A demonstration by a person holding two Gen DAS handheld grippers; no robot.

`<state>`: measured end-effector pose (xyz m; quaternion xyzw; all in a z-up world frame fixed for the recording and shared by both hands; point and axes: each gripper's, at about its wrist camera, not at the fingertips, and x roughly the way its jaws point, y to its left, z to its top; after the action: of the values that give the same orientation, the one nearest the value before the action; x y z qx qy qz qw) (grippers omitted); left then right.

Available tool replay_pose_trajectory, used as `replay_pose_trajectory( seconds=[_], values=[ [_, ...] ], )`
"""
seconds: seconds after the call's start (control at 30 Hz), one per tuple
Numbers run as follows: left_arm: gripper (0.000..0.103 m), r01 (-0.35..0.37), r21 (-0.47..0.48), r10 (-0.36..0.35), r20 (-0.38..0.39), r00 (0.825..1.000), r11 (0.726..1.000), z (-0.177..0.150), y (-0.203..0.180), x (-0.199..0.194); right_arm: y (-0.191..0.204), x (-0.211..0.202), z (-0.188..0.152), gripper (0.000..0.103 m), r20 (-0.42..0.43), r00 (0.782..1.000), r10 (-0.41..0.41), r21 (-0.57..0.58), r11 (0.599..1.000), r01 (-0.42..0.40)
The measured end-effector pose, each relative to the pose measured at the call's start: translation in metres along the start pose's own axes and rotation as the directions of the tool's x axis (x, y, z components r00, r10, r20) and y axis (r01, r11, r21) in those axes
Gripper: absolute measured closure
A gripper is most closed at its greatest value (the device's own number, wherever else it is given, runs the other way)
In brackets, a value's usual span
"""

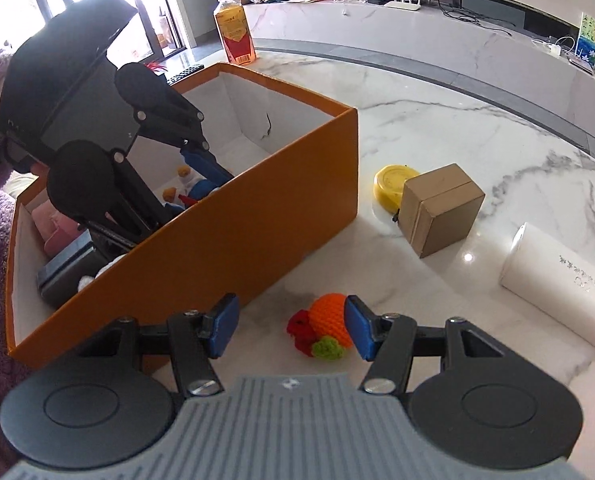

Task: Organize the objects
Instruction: 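Move the left tool toward the crocheted orange fruit on the table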

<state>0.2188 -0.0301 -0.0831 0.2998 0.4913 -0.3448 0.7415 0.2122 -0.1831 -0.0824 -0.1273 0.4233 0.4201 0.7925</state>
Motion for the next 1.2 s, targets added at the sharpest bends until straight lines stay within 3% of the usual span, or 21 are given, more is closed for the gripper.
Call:
replay_pose_trajectory(
  seconds=[0.27,0.4,0.6,0.8,0.9,1.0,1.13,1.2],
  values=[
    [0.055,0.113,-0.057,-0.116,-0.046,0.992,0.992,-0.012,-0.002,-0.010,0.006,0.003,0.000,0.043,-0.003,1.000,0.010,-0.012,1.000,-0.010],
    [0.054,0.111,-0.096,-0.114,-0.026,0.993,0.989,-0.015,0.002,-0.010,0.009,0.002,0.000,0.043,-0.004,1.000,-0.004,-0.018,1.000,0.004],
    [0.053,0.080,-0.114,-0.077,0.030,0.997,0.990,-0.015,0.004,-0.028,0.006,-0.005,-0.001,0.042,-0.002,0.999,-0.045,-0.003,0.999,0.045],
    [0.053,0.008,-0.150,0.015,0.153,0.988,0.989,0.000,0.000,-0.068,-0.004,-0.004,-0.009,0.043,-0.028,0.995,-0.094,0.051,0.994,0.095],
    [0.052,-0.004,-0.135,0.033,0.217,0.976,0.991,0.011,-0.011,-0.085,-0.010,-0.005,-0.015,0.053,-0.045,0.991,-0.123,0.078,0.989,0.126],
    [0.053,0.012,-0.072,0.007,0.250,0.968,0.997,0.028,-0.026,-0.087,-0.014,-0.009,-0.020,0.061,-0.052,0.987,-0.149,0.104,0.983,0.154],
    [0.051,0.021,0.016,-0.024,0.218,0.976,1.000,0.053,-0.057,-0.066,-0.018,-0.012,-0.027,0.074,-0.052,0.984,-0.173,0.119,0.977,0.178],
    [0.050,0.009,0.036,-0.015,0.167,0.986,0.999,0.061,-0.072,-0.044,-0.019,-0.013,-0.029,0.074,-0.042,0.981,-0.190,0.119,0.974,0.194]
  ],
)
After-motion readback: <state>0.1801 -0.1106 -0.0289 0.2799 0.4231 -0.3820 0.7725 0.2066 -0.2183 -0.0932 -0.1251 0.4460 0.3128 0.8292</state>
